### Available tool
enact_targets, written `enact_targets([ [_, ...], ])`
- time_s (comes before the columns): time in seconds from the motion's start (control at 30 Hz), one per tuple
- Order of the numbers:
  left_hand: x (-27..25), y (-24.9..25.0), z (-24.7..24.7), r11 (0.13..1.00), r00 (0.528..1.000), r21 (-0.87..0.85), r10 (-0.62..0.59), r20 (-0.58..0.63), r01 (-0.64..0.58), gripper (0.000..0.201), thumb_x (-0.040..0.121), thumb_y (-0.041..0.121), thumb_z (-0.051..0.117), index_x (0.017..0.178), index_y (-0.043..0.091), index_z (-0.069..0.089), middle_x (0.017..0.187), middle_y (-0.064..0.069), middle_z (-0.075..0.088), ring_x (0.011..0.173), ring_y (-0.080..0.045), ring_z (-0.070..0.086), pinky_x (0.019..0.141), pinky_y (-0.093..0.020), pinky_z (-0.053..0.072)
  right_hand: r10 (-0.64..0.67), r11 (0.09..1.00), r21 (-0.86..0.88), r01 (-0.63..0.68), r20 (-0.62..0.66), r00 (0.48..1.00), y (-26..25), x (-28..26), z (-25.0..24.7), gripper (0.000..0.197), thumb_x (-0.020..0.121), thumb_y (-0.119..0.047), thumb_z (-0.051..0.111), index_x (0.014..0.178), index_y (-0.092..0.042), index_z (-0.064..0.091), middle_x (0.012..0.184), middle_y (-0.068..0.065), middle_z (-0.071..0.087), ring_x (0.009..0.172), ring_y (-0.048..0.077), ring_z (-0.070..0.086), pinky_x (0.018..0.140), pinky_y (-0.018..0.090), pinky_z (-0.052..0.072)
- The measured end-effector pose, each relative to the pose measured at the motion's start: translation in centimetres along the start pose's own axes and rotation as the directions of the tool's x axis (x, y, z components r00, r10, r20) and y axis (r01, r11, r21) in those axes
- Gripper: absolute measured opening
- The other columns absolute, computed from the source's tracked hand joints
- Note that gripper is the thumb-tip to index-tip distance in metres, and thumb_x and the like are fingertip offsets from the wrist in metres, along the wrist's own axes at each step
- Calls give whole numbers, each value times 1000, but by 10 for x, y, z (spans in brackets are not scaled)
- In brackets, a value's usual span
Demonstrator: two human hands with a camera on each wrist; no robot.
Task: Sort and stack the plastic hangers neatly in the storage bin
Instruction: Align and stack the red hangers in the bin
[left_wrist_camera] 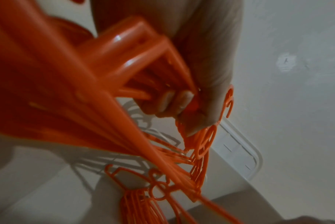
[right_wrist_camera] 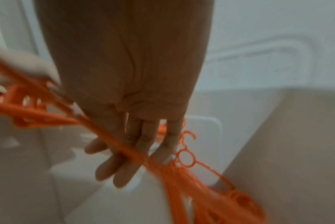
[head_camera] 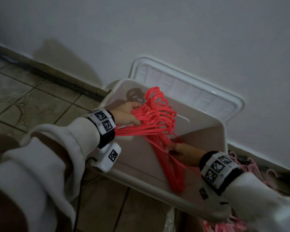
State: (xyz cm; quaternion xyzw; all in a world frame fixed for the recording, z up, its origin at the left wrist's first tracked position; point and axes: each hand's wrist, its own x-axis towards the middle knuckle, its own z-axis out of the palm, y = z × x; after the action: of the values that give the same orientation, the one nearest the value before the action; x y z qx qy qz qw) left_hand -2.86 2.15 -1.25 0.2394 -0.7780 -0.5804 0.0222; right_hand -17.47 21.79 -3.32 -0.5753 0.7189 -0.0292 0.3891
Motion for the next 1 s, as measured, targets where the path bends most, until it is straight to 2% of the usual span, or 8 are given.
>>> enact_targets([
  [0.13, 3, 5, 8, 1000, 1000, -23, 16, -24, -17, 43, 70, -15, 64, 97, 18, 57, 79, 4, 62, 61, 1, 59, 64, -10, 46, -39, 985, 168, 27, 69, 997, -8, -25, -10, 40, 87, 5, 53, 74, -33, 53, 80, -2, 58, 77, 11, 55, 74, 23, 45],
  [0.3, 1, 9, 7, 992, 999, -122, 26, -45, -32, 42, 75, -16, 60, 107, 10, 59, 75, 3, 60, 50, 8, 56, 52, -6, 43, -27, 933, 357, -31, 155, 988, -29, -29, -15, 27, 91, 11, 44, 81, -14, 48, 70, 2, 53, 56, -9, 54, 60, 12, 42],
  [0.43, 1, 8, 2, 995, 994, -81, 50, -95, -58, 47, 72, -12, 66, 108, 17, 57, 85, 2, 63, 68, -1, 60, 61, -5, 45, 73, 937, 327, -122, 159, 985, -29, -21, -9, 27, 88, 17, 43, 81, -8, 50, 66, 0, 53, 46, -8, 53, 49, 9, 42],
  [0.6, 3, 0, 3, 999, 991, -15, 32, -127, -34, 56, 68, -5, 73, 117, 16, 56, 100, 1, 63, 90, -12, 59, 86, -21, 45, 329, 942, 91, -323, -67, 942, -7, -4, -7, 27, 83, 4, 49, 105, -7, 60, 103, 18, 66, 89, 22, 64, 70, 27, 51],
  [0.7, 4, 1, 4, 999, 992, 28, 27, -120, -24, 58, 68, -2, 75, 120, 15, 55, 100, 4, 60, 91, -11, 56, 85, -23, 40, 431, 902, 41, -430, -140, 891, 1, -6, -14, 29, 86, -4, 50, 113, -7, 61, 103, 11, 64, 84, 17, 60, 71, 24, 52],
  [0.77, 5, -1, 5, 999, 992, 29, 19, -123, -15, 60, 66, 0, 77, 120, 15, 56, 101, 4, 61, 93, -12, 57, 88, -24, 41, 488, 870, 25, -492, -182, 853, 7, -11, -21, 31, 87, -5, 48, 115, -6, 62, 114, 16, 64, 99, 26, 61, 87, 35, 52],
  [0.9, 6, -4, 8, 999, 993, -36, 13, -120, -17, 54, 64, -4, 78, 110, 17, 58, 93, 5, 62, 88, -12, 58, 88, -25, 44, 617, 767, 386, -513, -221, 756, 19, -27, -28, 30, 86, 6, 44, 67, -12, 59, 95, 17, 69, 90, 34, 66, 81, 42, 56],
  [1.0, 4, 0, 12, 993, 995, -108, 31, -100, -42, 44, 67, -8, 75, 99, 18, 60, 79, 8, 61, 67, 1, 59, 69, -15, 46, 642, 576, 757, -307, -187, 744, 12, -34, -27, 25, 89, 11, 42, 72, -1, 55, 68, 14, 69, 61, 22, 70, 62, 30, 59],
])
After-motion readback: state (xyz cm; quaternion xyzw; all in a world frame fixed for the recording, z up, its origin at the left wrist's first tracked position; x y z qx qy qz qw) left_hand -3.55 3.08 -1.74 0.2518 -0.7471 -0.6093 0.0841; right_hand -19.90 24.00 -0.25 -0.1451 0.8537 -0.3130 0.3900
